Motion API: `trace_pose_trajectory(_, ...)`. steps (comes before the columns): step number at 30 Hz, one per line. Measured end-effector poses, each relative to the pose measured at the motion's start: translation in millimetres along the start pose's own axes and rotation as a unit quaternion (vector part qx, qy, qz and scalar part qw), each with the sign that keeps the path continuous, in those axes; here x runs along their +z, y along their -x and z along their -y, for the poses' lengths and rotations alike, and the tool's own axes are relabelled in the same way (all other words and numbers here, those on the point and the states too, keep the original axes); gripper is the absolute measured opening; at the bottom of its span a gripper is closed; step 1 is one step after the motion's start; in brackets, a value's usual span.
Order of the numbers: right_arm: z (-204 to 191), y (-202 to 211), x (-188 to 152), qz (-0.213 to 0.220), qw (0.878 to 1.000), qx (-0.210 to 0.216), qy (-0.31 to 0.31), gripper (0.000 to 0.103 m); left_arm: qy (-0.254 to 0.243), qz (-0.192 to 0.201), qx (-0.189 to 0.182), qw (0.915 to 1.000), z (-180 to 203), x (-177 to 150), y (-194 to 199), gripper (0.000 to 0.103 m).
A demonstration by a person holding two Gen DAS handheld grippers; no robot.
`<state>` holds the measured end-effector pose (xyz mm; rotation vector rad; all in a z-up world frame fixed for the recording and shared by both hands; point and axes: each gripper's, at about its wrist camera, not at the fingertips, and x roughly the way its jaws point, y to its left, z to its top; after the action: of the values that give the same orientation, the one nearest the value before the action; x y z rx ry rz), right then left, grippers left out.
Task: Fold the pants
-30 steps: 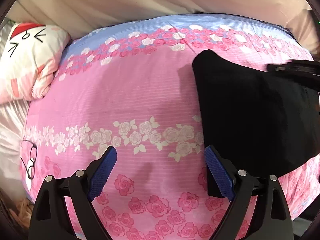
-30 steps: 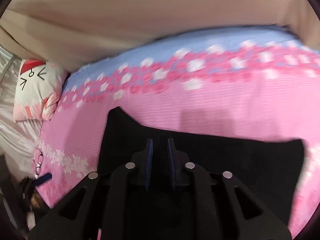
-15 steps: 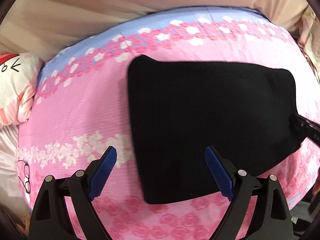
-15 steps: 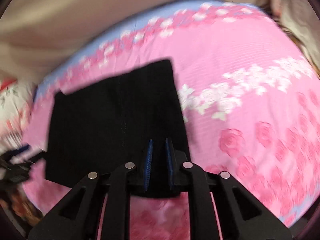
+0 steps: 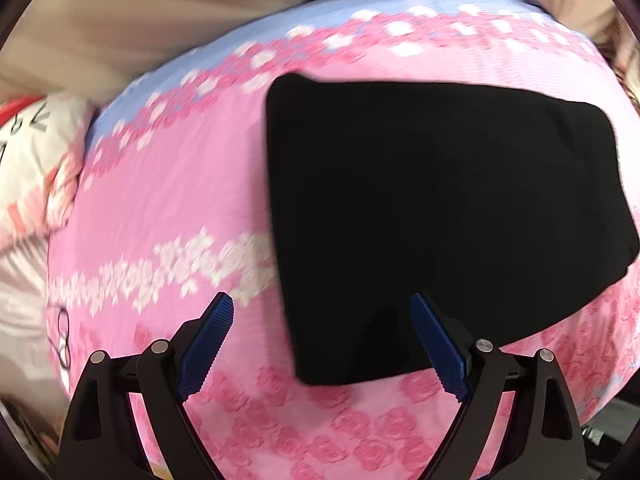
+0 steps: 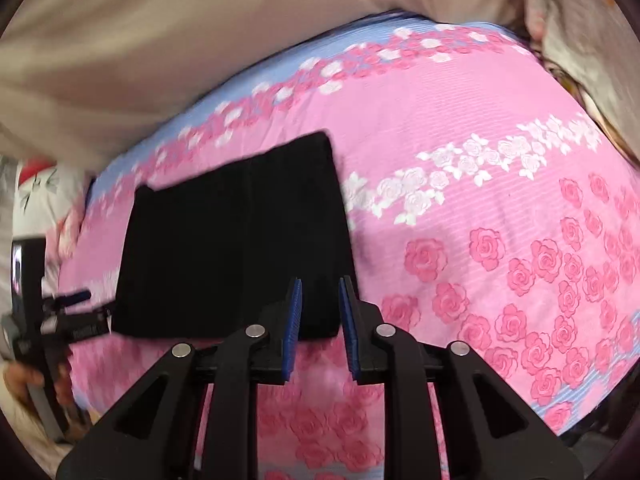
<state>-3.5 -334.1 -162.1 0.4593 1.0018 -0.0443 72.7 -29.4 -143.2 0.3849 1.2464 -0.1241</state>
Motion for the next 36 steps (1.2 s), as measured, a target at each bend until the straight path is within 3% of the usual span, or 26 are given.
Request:
trace_pose_trajectory(3, -20, -18, -10, -0.026, 0.999, 0.025, 0.040, 0.020, 0.006, -0.001, 0.011, 0.9999, -13, -10, 0, 0.089)
trace_pose_trajectory(5, -19, -54, -21, -0.079, 0.995, -0.004, 0.063, 0.020, 0.011, -0.007, 0.011, 0.9999, -21, -20, -5, 0.089)
trace_pose_trajectory(7, -7, -76, -29, -0.132, 0.991, -0.014, 0.028, 0.021, 0.023, -0.014, -0.001, 0.9996, -30, -28, -11, 0.089)
trace_pose_trajectory(8, -1, -72, -29, -0.137, 0.990, -0.018, 0.002, 0.023, 0.025, -0.015, -0.006, 0.9995, -32, -29, -11, 0.089)
trace_pose_trajectory(10, 6, -45, -21, -0.099, 0.994, 0.031, -0.031, 0.026, 0.026, -0.011, -0.020, 0.9994, -39, -32, -9, 0.089)
trace_pose_trajectory(11, 10, -29, -14, -0.074, 0.995, 0.048, -0.041, 0.046, 0.028, -0.002, -0.027, 0.9992, -46, -33, -6, 0.089)
trace_pose_trajectory(12, 15, -19, -8, -0.054, 0.996, 0.051, -0.046, 0.081, 0.032, 0.002, -0.040, 0.9987, -52, -34, -5, 0.089)
trace_pose_trajectory(13, 20, -13, -2, -0.037, 0.997, 0.049, -0.051, 0.094, 0.036, 0.004, -0.061, 0.9975, -57, -33, -5, 0.089)
trace_pose_trajectory(14, 26, -11, 5, -0.029, 0.997, 0.051, -0.056, 0.097, 0.040, 0.007, -0.078, 0.9961, -62, -33, -5, 0.089)
trace_pose_trajectory(18, 45, -44, 27, -0.060, 0.990, 0.083, -0.093, 0.097, 0.049, 0.017, -0.169, 0.9842, -78, -21, -11, 0.089)
trace_pose_trajectory(21, 40, -73, 30, -0.086, 0.989, 0.083, -0.089, 0.096, 0.039, 0.005, -0.201, 0.9788, -72, -7, -26, 0.089)
trace_pose_trajectory(24, 35, -96, 24, -0.118, 0.985, 0.088, -0.084, 0.097, 0.040, -0.031, -0.233, 0.9710, -62, 4, -51, 0.089)
trace_pose_trajectory(28, 30, -97, 19, -0.105, 0.984, 0.124, -0.073, 0.097, 0.049, -0.057, -0.273, 0.9591, -54, 16, -69, 0.090)
trace_pose_trajectory(29, 33, -96, 19, -0.102, 0.983, 0.134, -0.076, 0.097, 0.056, -0.058, -0.284, 0.9554, -54, 18, -71, 0.096)
trace_pose_trajectory(32, 40, -99, 16, -0.105, 0.967, 0.201, -0.116, 0.096, 0.054, -0.062, -0.296, 0.9515, -48, 27, -73, 0.097)
trace_pose_trajectory(35, 43, -101, 13, -0.094, 0.962, 0.220, -0.135, 0.096, 0.047, -0.066, -0.333, 0.9393, -40, 33, -73, 0.097)
trace_pose_trajectory(36, 47, -101, 12, -0.090, 0.958, 0.228, -0.148, 0.096, 0.046, -0.066, -0.332, 0.9398, -38, 35, -73, 0.097)
